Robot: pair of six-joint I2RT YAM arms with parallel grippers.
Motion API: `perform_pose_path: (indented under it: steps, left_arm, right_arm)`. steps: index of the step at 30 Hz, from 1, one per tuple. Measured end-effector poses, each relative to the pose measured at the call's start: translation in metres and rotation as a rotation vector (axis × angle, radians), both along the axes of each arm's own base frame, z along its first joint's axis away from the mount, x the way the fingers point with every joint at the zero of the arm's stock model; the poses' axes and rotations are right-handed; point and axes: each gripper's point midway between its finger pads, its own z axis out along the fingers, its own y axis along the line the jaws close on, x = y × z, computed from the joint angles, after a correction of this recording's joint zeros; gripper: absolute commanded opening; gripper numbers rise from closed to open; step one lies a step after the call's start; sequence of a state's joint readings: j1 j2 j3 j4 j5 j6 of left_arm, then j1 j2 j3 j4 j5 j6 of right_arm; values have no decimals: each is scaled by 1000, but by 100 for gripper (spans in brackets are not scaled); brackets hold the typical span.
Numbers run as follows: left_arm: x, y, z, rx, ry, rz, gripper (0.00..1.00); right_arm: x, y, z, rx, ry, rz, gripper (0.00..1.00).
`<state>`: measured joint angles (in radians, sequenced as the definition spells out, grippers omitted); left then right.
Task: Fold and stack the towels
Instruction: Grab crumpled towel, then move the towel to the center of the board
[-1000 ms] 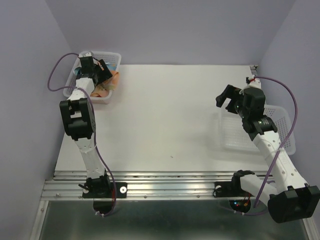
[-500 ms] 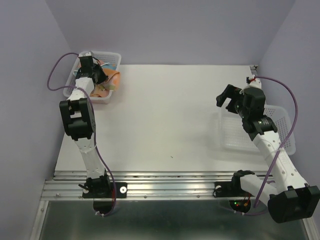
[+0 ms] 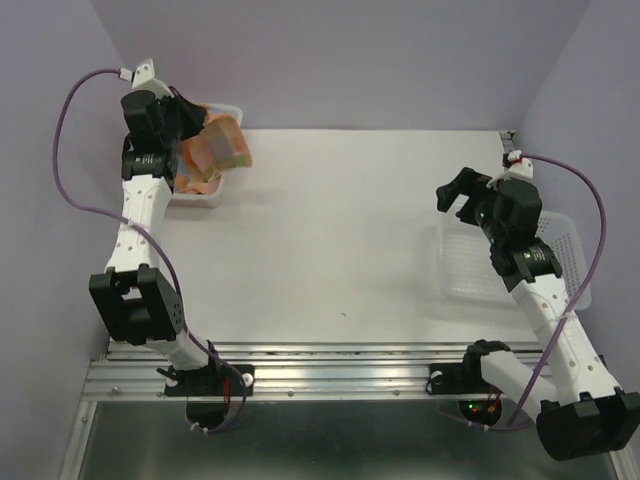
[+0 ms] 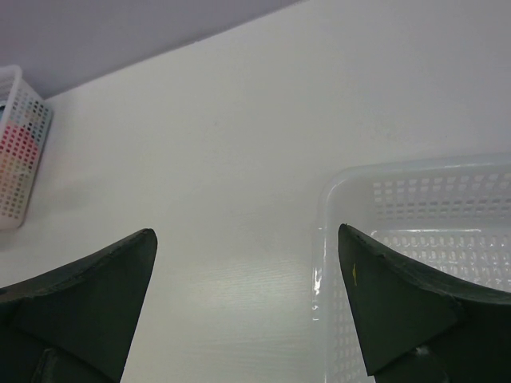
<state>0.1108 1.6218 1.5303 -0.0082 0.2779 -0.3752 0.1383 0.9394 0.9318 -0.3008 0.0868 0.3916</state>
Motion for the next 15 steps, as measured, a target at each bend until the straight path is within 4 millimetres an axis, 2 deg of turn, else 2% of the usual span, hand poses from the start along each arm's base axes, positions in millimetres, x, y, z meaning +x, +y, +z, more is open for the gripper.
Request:
perform_pose_path:
  steps: [3, 5, 6, 9, 10, 13, 15]
  left_arm:
    - [-23, -26, 62, 9, -150, -68, 0]
    - [-40, -56, 103, 10, -243, -137, 0]
    - [-44, -64, 110, 9, -258, -157, 0]
    - [-65, -114, 164, 1, -381, -272, 0]
    - [-78, -140, 186, -8, -428, -334, 0]
    - [-103, -183, 234, -36, -533, -454, 0]
    - [-124, -210, 277, -67, -637, -540, 0]
  right_arm:
    - [-2, 1, 11, 9, -49, 7, 100]
    - [-5, 1, 14, 12, -65, 11, 100]
    - [-5, 2, 15, 14, -70, 14, 100]
    - [-6, 2, 16, 16, -76, 17, 100]
    - [-6, 2, 16, 16, -77, 17, 100]
    - [-6, 2, 17, 19, -79, 14, 100]
    - [-7, 2, 19, 21, -85, 11, 100]
